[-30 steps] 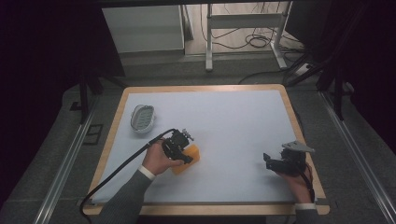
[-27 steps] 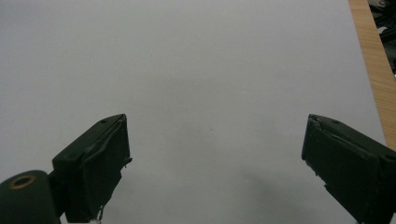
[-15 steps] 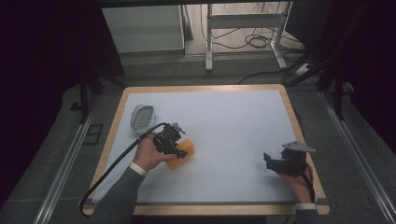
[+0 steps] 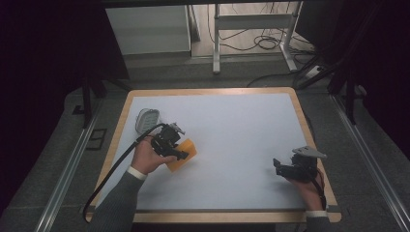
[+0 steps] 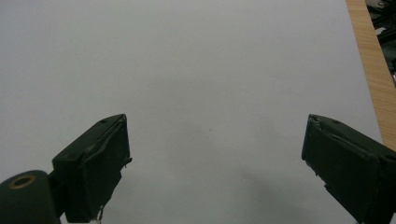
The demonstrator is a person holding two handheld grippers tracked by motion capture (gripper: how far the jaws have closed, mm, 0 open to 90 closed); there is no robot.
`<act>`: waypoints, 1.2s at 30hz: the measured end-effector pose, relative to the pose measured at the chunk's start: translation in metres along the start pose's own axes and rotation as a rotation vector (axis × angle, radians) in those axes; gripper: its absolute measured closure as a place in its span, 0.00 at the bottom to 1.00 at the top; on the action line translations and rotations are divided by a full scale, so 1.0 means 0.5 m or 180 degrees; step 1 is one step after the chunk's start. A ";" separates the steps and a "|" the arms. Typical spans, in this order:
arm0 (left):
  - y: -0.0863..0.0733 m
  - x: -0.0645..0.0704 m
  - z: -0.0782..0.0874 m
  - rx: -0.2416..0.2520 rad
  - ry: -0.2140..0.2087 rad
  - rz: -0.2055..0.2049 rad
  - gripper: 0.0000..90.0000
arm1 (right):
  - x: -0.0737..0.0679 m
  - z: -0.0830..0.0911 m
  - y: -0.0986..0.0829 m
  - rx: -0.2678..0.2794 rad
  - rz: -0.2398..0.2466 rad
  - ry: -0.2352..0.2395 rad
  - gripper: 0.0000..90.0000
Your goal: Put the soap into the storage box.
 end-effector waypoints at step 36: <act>0.015 -0.060 0.035 0.0122 0.0087 0.0207 0.68 | -0.001 -0.002 -0.003 -0.0016 0.0001 0.0013 0.08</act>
Point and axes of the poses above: each handheld gripper's, and its own axes: z roughly backward along the jaws, y roughly out of its top, x roughly to its right, the point moved 7 cm from there along -z, roughly forward along the jaws, and after that the axes turned 14 degrees about z, right-handed, at the moved point
